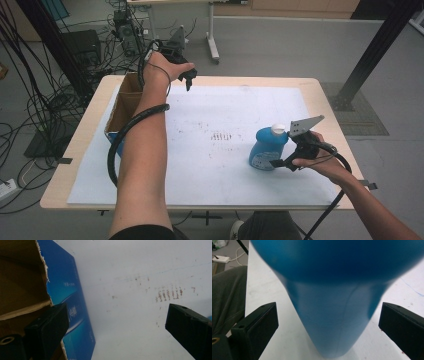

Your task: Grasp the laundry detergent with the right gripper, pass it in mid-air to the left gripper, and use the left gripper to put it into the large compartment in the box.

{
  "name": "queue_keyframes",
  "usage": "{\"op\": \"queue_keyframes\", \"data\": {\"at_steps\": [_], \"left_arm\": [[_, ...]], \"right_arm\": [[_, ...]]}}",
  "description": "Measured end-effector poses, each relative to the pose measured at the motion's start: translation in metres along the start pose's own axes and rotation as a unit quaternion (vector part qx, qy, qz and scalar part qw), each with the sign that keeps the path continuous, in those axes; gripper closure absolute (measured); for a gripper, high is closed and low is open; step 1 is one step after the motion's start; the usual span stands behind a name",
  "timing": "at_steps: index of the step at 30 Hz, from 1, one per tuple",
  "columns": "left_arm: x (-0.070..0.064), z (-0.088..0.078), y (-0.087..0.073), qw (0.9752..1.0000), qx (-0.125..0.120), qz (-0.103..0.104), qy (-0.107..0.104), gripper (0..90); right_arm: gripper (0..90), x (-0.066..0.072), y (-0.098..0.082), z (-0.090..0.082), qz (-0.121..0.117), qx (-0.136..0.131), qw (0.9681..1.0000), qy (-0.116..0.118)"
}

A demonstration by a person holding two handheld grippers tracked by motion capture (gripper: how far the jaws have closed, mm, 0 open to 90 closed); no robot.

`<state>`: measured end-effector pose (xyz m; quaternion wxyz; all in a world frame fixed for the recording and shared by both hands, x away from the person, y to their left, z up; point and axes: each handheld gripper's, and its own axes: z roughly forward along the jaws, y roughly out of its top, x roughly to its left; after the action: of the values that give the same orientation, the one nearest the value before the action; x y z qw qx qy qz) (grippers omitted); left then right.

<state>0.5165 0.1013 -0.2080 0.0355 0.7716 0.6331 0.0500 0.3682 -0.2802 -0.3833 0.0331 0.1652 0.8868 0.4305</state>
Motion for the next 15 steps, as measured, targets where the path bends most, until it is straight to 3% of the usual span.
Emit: {"op": "queue_keyframes", "data": {"at_steps": [15], "left_arm": [[-0.0040, 0.0004, 0.0030, 1.0000, -0.001, 0.004, -0.002, 5.7]], "right_arm": [[2.0, 0.0026, -0.0011, 0.0055, 0.002, -0.033, 0.9994, 0.004]]}}
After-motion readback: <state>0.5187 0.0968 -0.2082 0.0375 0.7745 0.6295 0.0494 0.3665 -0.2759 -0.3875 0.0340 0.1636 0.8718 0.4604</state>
